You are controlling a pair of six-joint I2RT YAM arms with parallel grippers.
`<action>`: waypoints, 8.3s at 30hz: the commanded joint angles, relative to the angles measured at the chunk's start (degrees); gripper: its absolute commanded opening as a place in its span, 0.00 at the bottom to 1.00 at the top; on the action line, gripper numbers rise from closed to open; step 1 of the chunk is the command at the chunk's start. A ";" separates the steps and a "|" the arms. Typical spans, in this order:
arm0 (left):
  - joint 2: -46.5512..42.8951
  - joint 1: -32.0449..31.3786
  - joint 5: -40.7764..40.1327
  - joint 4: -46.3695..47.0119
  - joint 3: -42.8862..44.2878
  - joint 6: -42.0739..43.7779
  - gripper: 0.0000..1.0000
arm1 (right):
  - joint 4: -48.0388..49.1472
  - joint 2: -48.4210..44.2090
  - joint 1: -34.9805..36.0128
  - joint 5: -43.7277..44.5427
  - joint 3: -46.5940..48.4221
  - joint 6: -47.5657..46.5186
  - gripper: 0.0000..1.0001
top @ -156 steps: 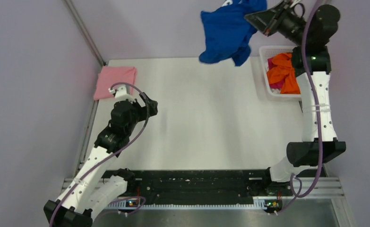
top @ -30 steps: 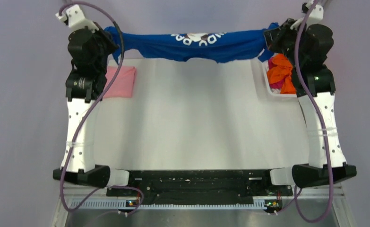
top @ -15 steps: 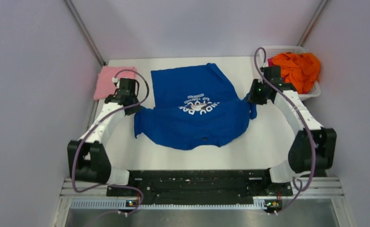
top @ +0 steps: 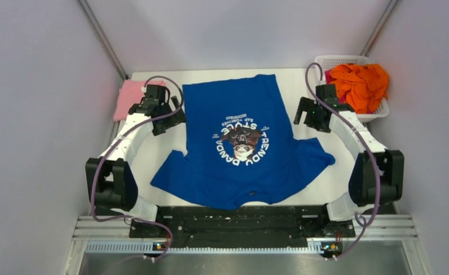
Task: Fold and stack the t-shirts
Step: Flatten out the tshirt, then grab the side of the flattened tshirt closest away from the robot with both arms, then fold the flattened tshirt in 1/3 of the way
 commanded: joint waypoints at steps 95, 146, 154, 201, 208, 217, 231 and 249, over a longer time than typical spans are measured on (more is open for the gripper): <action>35.65 -2.55 3.56 -4.56 23.29 0.53 0.99 | 4.12 8.22 4.09 11.91 -7.12 0.03 0.99; -16.76 -2.29 -15.79 1.48 -37.00 -36.67 0.51 | -1.37 -23.42 26.81 5.95 -24.03 6.55 0.96; -12.71 -2.29 -16.63 4.61 -35.63 -36.62 0.46 | -3.24 -22.97 26.78 5.94 -23.00 5.40 0.96; -18.14 -2.29 -13.72 3.31 -34.22 -29.94 0.00 | -10.40 -14.13 56.28 16.94 -31.38 30.54 0.14; -18.83 -2.28 -13.54 2.46 -33.67 -29.45 0.00 | -11.32 -18.65 56.22 18.47 -29.68 30.03 0.00; -25.67 -2.29 -13.97 -5.32 -35.10 -30.07 0.00 | -24.77 -27.84 57.50 -3.75 -29.23 27.58 0.00; -38.72 -2.29 -10.29 -11.96 -38.91 -32.01 0.00 | -33.31 -31.35 60.58 -1.23 -24.02 31.53 0.00; -24.33 -2.21 -10.64 3.91 -25.26 -30.16 0.00 | -14.38 -23.59 33.25 2.46 -9.64 11.56 0.00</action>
